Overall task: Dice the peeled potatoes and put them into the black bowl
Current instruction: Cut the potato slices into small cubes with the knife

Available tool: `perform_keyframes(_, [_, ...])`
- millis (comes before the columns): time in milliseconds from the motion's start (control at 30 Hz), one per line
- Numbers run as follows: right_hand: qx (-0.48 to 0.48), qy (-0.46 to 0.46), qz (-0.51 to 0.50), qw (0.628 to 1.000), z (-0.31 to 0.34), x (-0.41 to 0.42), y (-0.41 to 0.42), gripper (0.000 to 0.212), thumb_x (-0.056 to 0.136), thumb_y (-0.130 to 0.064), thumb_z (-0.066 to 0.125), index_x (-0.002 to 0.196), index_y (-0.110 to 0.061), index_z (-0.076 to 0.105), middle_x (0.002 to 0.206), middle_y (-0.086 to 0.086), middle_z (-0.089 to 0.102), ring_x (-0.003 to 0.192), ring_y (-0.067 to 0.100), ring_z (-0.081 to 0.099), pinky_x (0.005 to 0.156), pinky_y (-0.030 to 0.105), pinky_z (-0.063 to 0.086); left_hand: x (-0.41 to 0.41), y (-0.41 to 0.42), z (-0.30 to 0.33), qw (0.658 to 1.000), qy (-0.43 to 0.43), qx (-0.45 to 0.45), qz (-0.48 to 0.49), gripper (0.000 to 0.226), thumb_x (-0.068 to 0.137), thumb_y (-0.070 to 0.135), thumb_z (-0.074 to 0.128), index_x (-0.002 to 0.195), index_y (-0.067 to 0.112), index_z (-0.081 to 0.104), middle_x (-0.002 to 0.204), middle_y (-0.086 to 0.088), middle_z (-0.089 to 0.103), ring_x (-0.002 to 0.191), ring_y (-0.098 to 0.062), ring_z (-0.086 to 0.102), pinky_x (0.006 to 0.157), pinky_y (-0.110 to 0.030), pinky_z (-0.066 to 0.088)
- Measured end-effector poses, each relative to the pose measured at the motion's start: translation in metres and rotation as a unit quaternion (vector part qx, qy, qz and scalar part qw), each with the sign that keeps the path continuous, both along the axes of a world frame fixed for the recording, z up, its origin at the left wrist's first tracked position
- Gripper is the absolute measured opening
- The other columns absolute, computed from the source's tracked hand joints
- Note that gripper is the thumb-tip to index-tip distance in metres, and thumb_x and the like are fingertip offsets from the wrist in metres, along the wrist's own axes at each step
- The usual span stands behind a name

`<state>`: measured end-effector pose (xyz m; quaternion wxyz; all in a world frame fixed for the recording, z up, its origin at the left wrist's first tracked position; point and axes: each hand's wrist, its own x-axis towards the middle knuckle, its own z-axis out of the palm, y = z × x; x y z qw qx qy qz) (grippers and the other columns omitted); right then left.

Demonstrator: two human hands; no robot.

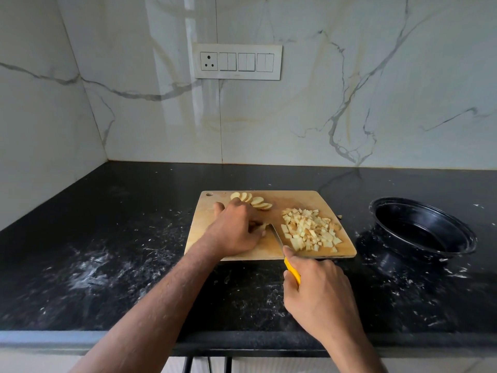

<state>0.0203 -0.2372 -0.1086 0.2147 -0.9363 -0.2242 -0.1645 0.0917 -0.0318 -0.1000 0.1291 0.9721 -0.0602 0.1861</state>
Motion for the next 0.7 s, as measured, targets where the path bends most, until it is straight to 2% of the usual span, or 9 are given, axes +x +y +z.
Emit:
perform_keyframes(167, [0.017,0.000,-0.006,1.000,0.0019,0.0002,0.0004,0.051,0.095,-0.042,0.055,0.145,-0.035,0.048,0.093,-0.010,0.074,0.079,0.011,0.065,0.071,0.024,0.056,-0.0028,0.0035,0.0039,0.997,0.012,-0.031,-0.066,0.026,0.088,0.038,0.068,0.113,0.033,0.074,0.111,0.016,0.066,0.109,-0.012,0.043,0.083,-0.040,0.026])
perform_keyframes(333, [0.003,-0.006,-0.009,1.000,0.0005,0.0012,0.0029,0.051,0.096,-0.041,0.053,0.146,-0.037,0.047,0.098,-0.007,0.073,0.084,0.012,0.066,0.071,0.027,0.055,-0.0031,0.0059,0.0063,0.999,0.008,-0.037,-0.011,0.029,0.082,0.048,0.074,0.107,0.034,0.075,0.102,0.018,0.066,0.106,-0.011,0.040,0.087,-0.042,0.028])
perform_keyframes(467, [0.013,-0.015,-0.022,1.000,0.0016,0.0034,0.0018,0.049,0.094,-0.037,0.057,0.143,-0.031,0.053,0.094,-0.008,0.074,0.078,0.012,0.069,0.068,0.028,0.058,-0.0044,0.0049,0.0077,0.997,0.013,-0.080,-0.016,0.028,0.080,0.048,0.079,0.106,0.039,0.076,0.101,0.020,0.071,0.103,-0.008,0.051,0.090,-0.041,0.029])
perform_keyframes(567, [0.022,-0.019,0.007,1.000,-0.0009,0.0025,0.0015,0.050,0.094,-0.036,0.058,0.143,-0.030,0.052,0.088,-0.009,0.074,0.072,0.010,0.067,0.066,0.025,0.056,-0.0058,0.0026,0.0079,0.995,0.013,-0.099,-0.014,0.027,0.080,0.045,0.080,0.106,0.041,0.076,0.108,0.022,0.072,0.104,-0.005,0.053,0.094,-0.040,0.029])
perform_keyframes(700, [0.041,-0.018,0.030,0.999,-0.0007,0.0012,0.0025,0.049,0.095,-0.036,0.058,0.144,-0.029,0.053,0.096,-0.011,0.074,0.077,0.009,0.066,0.068,0.016,0.051,-0.0051,-0.0002,0.0073,0.993,0.022,-0.112,0.001,0.020,0.083,0.040,0.079,0.102,0.033,0.078,0.110,0.020,0.072,0.110,-0.010,0.054,0.090,-0.039,0.026])
